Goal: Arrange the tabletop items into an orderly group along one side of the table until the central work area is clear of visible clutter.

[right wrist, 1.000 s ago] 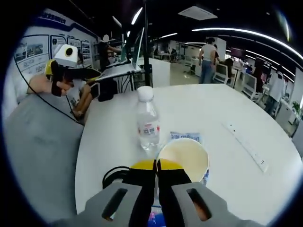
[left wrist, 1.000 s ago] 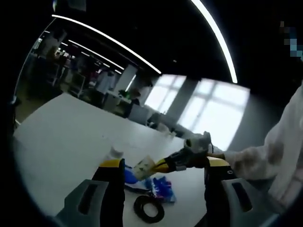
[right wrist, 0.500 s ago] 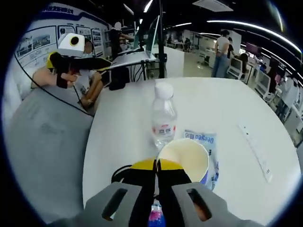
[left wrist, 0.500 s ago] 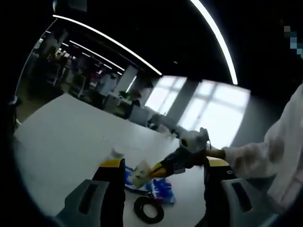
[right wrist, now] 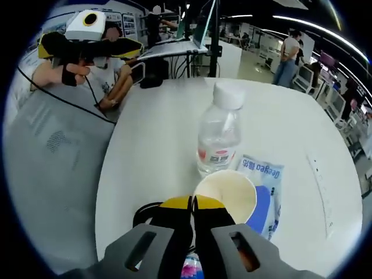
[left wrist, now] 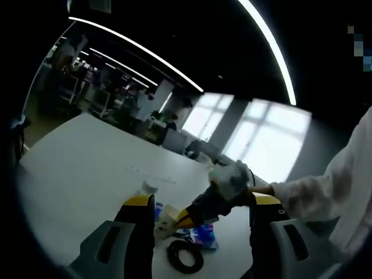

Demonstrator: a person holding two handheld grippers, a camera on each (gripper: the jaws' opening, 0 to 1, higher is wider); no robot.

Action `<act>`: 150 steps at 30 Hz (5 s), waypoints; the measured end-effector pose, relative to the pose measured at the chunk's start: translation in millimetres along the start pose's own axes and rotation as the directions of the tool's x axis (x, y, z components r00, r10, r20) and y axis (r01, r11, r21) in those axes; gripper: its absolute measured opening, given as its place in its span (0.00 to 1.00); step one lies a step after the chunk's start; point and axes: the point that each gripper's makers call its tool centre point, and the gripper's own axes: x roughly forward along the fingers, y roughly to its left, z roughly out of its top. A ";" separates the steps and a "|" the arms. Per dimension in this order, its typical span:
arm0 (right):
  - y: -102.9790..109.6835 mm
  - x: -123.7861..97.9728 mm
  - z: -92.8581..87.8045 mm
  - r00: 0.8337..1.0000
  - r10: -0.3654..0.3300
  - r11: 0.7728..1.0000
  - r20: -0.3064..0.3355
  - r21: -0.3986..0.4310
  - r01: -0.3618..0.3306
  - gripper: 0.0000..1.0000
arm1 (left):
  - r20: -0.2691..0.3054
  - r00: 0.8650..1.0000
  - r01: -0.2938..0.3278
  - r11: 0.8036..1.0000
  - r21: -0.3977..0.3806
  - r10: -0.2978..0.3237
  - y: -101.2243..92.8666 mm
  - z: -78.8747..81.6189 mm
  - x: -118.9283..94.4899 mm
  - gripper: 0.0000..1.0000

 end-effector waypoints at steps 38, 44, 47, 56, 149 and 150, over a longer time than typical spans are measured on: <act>7.4 22.5 -3.9 0.995 0.017 0.997 -0.099 -0.074 -0.024 0.00 | 0.023 1.000 0.010 0.999 -0.041 -0.009 0.4 3.0 -0.6 0.61; 6.9 22.4 -6.0 0.995 0.021 0.997 -0.099 -0.071 -0.028 0.04 | 0.042 0.999 0.007 0.998 -0.065 -0.005 2.7 5.7 -1.8 0.61; 5.4 21.3 -7.5 0.994 0.012 0.996 -0.105 -0.087 -0.021 0.06 | 0.046 0.999 0.002 0.997 -0.075 0.002 2.4 5.8 -2.1 0.60; 3.8 14.7 -5.0 0.996 0.003 0.996 -0.094 -0.093 -0.012 0.13 | 0.039 0.999 -0.012 0.997 -0.073 0.015 4.4 4.3 -3.1 0.61; 42.2 -165.8 -29.3 0.788 -0.485 0.772 0.380 0.610 0.181 0.38 | -0.008 0.992 0.127 0.989 -0.079 -0.128 -48.6 -8.1 12.9 0.79; 38.1 -167.6 -28.5 0.774 -0.499 0.759 0.390 0.627 0.173 0.38 | 0.004 0.993 0.121 0.990 -0.078 -0.121 -45.6 -4.0 12.6 0.80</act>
